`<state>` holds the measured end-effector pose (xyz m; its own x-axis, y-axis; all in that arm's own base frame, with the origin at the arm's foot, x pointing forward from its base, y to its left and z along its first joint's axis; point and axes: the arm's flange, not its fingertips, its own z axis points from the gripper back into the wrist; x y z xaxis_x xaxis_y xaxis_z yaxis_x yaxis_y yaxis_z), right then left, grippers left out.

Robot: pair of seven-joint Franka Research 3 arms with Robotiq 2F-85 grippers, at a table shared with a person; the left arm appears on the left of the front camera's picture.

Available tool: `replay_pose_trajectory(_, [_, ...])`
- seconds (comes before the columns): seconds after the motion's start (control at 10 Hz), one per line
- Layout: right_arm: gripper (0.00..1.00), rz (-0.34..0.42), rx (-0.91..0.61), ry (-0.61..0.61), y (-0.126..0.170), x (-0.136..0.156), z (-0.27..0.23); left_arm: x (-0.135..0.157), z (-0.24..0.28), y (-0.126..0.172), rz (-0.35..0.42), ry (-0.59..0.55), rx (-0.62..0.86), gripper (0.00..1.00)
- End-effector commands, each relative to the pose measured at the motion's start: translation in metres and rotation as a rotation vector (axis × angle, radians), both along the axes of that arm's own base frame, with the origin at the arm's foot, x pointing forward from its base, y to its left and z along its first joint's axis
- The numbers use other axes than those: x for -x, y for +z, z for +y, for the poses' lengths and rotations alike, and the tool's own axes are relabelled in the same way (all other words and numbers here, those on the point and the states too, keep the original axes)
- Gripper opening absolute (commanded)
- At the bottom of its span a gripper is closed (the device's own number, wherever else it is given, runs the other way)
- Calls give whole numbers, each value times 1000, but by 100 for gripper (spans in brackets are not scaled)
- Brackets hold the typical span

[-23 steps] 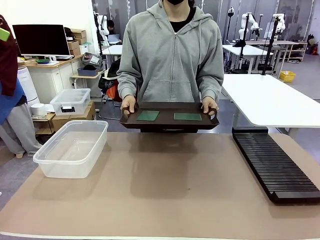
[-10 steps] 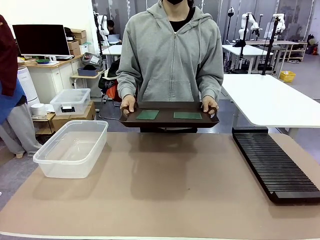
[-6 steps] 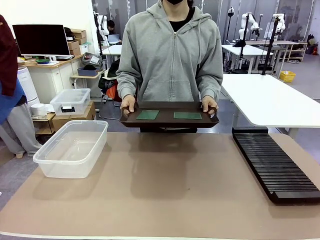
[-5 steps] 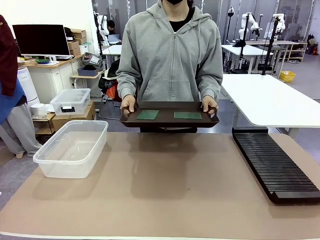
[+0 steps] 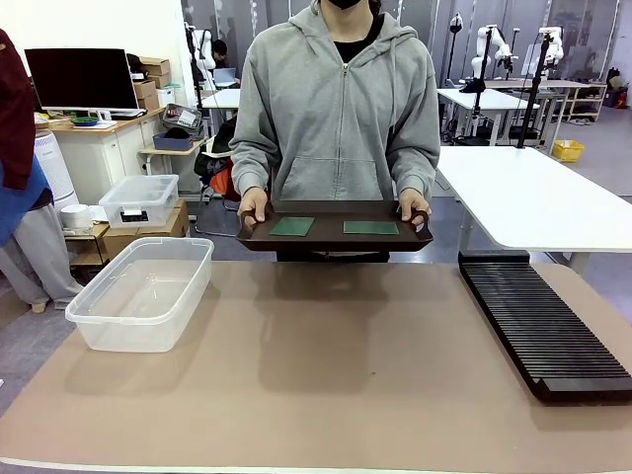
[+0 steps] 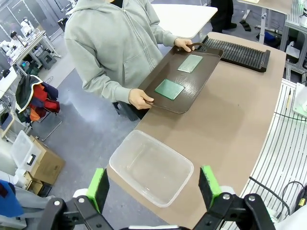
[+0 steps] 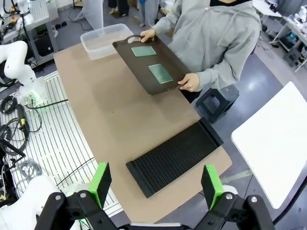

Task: Sort PCBs into racks and boxes based on the side picked up.
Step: Pick up the Blank PCB handed by the Human.

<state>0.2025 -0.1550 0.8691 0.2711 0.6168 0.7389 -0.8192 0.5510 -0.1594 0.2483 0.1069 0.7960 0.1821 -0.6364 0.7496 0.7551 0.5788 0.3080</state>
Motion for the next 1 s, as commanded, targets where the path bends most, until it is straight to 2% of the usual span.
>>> replay_pose_trajectory(0.0, [100, -21, -35, -20, 0, 1, 3, 0, 0, -1, -4, -10, 3, 100])
replay_pose_trajectory(0.6, [100, -43, -50, -69, -2, 6, -1, 0, 0, -1, -4, -10, 3, 100])
replay_pose_trajectory(0.9, [100, -43, -16, -39, 5, 6, -5, 0, 0, -1, -4, -10, 3, 100])
